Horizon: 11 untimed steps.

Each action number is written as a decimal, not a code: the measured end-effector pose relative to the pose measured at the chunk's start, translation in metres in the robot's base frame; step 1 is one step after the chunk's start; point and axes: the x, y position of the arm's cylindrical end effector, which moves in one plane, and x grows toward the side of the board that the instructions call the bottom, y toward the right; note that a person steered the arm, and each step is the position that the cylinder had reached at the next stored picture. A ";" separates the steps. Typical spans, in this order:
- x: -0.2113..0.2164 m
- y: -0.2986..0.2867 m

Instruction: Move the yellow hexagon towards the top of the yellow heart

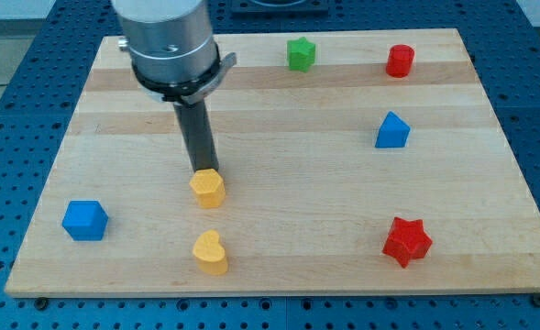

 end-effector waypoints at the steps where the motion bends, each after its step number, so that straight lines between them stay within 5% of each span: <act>1: 0.003 0.016; 3: 0.053 0.026; 5: 0.011 -0.007; 8: 0.031 0.032; 9: -0.014 0.001; 11: 0.051 -0.001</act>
